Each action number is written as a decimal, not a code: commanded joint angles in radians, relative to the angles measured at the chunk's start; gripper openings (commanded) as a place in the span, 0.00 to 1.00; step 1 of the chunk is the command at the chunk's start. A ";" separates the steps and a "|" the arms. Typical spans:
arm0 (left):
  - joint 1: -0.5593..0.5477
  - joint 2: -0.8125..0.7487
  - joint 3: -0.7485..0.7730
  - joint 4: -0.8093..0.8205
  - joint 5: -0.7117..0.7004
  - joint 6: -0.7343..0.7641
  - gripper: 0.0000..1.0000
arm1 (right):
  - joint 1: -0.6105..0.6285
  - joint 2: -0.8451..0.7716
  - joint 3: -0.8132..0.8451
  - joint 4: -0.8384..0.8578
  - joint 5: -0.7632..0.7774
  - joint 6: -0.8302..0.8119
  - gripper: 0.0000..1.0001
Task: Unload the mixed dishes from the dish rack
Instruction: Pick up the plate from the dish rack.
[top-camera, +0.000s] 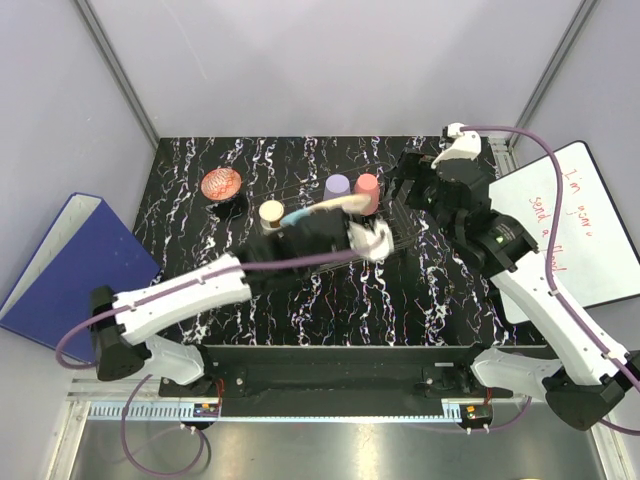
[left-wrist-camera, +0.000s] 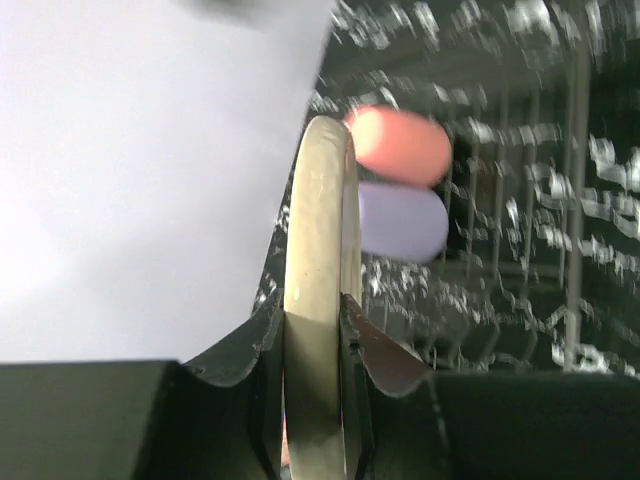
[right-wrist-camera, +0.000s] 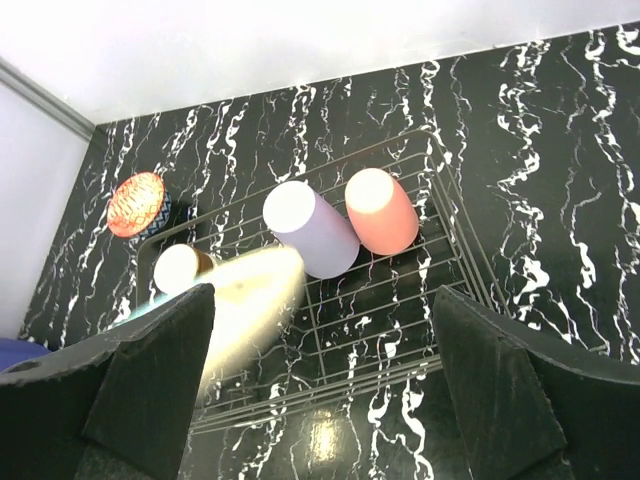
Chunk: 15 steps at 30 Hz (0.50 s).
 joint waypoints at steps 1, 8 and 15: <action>-0.107 -0.034 -0.226 0.357 -0.404 0.224 0.00 | 0.002 -0.008 0.089 -0.084 0.066 0.068 0.97; -0.193 -0.067 -0.646 1.096 -0.628 0.547 0.00 | -0.021 -0.031 0.039 -0.156 0.009 0.094 0.98; -0.302 0.094 -0.771 2.001 -0.564 1.102 0.00 | -0.054 -0.035 -0.035 -0.163 -0.071 0.111 0.99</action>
